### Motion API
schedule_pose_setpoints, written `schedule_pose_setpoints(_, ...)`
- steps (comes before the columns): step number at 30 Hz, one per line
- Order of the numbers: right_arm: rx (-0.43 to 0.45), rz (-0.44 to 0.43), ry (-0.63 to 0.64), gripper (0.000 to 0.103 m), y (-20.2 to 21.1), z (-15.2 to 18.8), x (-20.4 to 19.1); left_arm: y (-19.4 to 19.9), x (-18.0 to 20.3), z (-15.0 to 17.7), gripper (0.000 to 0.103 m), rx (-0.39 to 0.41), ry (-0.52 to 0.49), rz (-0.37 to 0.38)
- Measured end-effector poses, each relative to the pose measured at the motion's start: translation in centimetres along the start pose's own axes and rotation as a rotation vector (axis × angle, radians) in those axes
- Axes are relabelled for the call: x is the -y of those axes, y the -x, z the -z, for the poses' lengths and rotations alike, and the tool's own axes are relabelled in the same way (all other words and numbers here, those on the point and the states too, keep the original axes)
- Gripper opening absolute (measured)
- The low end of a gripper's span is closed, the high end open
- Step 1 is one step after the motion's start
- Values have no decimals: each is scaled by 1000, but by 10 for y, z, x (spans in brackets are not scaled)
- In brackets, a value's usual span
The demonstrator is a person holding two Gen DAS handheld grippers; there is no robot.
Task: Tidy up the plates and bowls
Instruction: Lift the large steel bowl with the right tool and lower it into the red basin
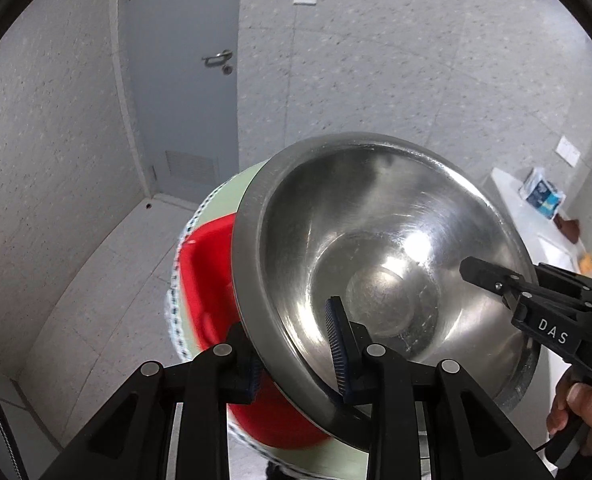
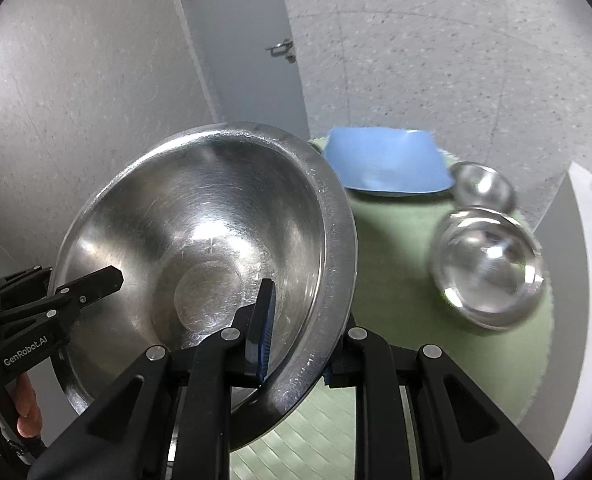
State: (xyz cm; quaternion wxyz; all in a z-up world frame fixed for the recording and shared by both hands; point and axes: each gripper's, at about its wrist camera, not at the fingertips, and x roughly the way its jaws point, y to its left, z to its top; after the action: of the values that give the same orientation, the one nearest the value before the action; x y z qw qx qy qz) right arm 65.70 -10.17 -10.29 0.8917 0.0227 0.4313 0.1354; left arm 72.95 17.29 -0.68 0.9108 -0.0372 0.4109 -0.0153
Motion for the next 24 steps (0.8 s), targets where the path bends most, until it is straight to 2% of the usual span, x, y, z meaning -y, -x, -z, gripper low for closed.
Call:
schedule_pose_setpoints(7, -65, 62, -28, 19, -36, -1, -17, -39, -32, 0, 25, -94, -28, 38)
schedule_pose_setpoints(15, -112, 127, -44, 19, -55, 3, -30, -58, -56, 0, 26, -174, -57, 71)
schedule_pose_setpoints(24, -163, 169, -52, 22, -74, 9, -32, -78, -50, -26, 30, -207, -69, 108)
